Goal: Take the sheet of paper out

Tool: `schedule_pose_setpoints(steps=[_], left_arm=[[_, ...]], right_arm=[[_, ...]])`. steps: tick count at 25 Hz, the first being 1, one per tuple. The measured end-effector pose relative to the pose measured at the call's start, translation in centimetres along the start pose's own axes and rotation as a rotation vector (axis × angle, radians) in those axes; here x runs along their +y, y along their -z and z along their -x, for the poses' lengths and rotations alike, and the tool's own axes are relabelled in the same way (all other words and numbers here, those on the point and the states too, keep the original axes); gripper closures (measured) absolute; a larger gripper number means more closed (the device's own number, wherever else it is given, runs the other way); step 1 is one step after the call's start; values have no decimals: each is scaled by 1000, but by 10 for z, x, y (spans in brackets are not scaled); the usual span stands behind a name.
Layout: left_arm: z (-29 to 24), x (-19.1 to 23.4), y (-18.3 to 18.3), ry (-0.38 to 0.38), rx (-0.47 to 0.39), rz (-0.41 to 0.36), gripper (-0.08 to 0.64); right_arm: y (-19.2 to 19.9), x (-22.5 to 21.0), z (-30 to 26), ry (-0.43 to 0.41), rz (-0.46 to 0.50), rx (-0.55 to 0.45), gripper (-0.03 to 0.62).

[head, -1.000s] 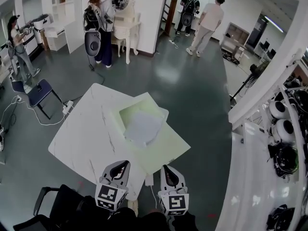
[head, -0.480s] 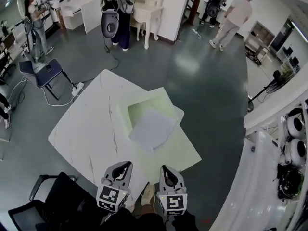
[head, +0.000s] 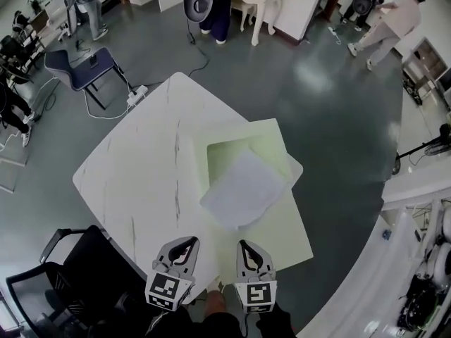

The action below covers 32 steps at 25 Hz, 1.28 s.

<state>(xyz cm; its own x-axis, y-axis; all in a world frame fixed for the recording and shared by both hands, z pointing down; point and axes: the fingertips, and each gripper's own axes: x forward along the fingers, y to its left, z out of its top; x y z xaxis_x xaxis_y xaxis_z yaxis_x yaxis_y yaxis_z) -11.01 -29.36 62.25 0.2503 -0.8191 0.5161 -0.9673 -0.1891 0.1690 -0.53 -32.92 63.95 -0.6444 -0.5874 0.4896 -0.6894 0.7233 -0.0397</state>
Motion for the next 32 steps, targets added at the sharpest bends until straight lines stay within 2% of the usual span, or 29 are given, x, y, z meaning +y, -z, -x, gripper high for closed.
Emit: schedule_pose_setpoints(steps=[4,5,6,8,12,13,18,19,21,24,32], left_arm=[[-18,18,12,-40,21,30,535],[-21,20,13,-47,23,38,535],[-23,22,15,-51,25,46,535],[-25,25,19,-56,28,61,535],[-26,31,33,-75,45,89,535],[-26,32,37,-77,52,97,535],[-28,37,44,-84,56,121,535],[-28,38,44,-84,54,125,535],[-27,39,44,-84,53,131,535],[-26,42,43,-88,53,134,535],[-16,46,46,-93,41,150,535]], right_arm=[[16,-8,-30,-9,36,30,574],[20,-7,-36,-33,30,44,509],[25,-6,-42,-62,24,62,372],[31,-4,-54,-87,28,90,348],[43,-7,-74,-75,75,128,266],[46,-7,-77,-79,84,138,262],[54,-13,-90,-73,117,164,269],[56,-12,-92,-76,125,176,305],[59,-10,-93,-95,129,205,421],[63,-7,-94,-112,106,227,512],[60,8,-95,-126,87,218,538]])
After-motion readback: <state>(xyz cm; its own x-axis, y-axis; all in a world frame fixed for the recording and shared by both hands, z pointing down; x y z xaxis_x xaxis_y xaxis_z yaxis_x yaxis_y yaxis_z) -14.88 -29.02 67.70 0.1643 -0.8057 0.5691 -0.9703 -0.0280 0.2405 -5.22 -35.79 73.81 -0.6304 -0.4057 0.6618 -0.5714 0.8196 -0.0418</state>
